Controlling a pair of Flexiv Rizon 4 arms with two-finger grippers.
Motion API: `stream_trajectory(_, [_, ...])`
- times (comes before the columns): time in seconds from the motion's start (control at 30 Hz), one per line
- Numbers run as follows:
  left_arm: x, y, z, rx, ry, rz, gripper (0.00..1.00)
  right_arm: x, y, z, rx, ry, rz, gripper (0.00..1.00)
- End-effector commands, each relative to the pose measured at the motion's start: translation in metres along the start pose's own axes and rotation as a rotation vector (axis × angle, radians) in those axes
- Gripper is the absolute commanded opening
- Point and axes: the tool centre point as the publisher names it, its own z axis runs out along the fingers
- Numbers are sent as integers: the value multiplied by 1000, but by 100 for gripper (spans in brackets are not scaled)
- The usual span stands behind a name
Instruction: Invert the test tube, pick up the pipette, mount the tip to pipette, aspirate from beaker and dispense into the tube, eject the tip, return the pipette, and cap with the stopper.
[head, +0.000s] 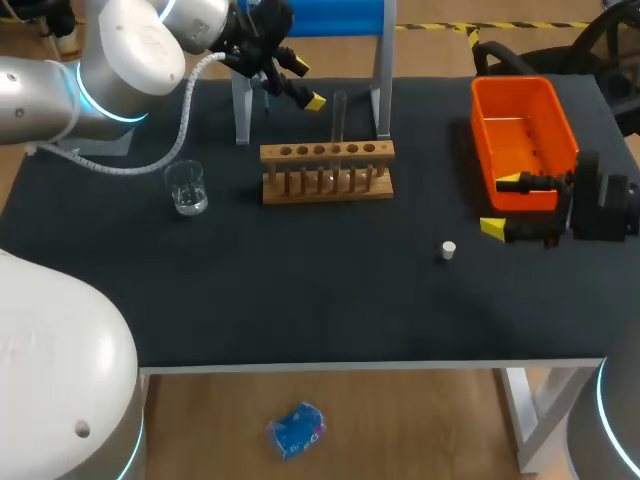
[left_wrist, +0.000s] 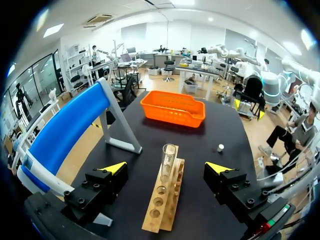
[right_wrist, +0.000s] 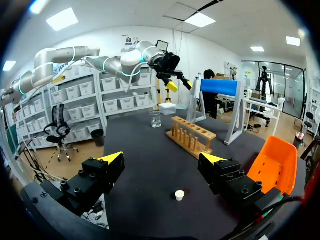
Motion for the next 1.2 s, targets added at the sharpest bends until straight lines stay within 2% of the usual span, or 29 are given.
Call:
stream_trajectory(0.03, [-2,-1,3,-7,2,-2,100,9,-5,-9,3,5,-13,100])
stream_trajectory(0.83, [-5,-3,13,-17,14,-4,100,12,-7,-11,7,23,-39,100])
stream_trajectory(0.97, [-5,-3,13,-17,14,-4,100,9,-12,0,132,-19,-29,100])
stream_trajectory(1.2, [-5,-3,13,-17,14,-4,100,-3,-35,3,213,-127,33,100])
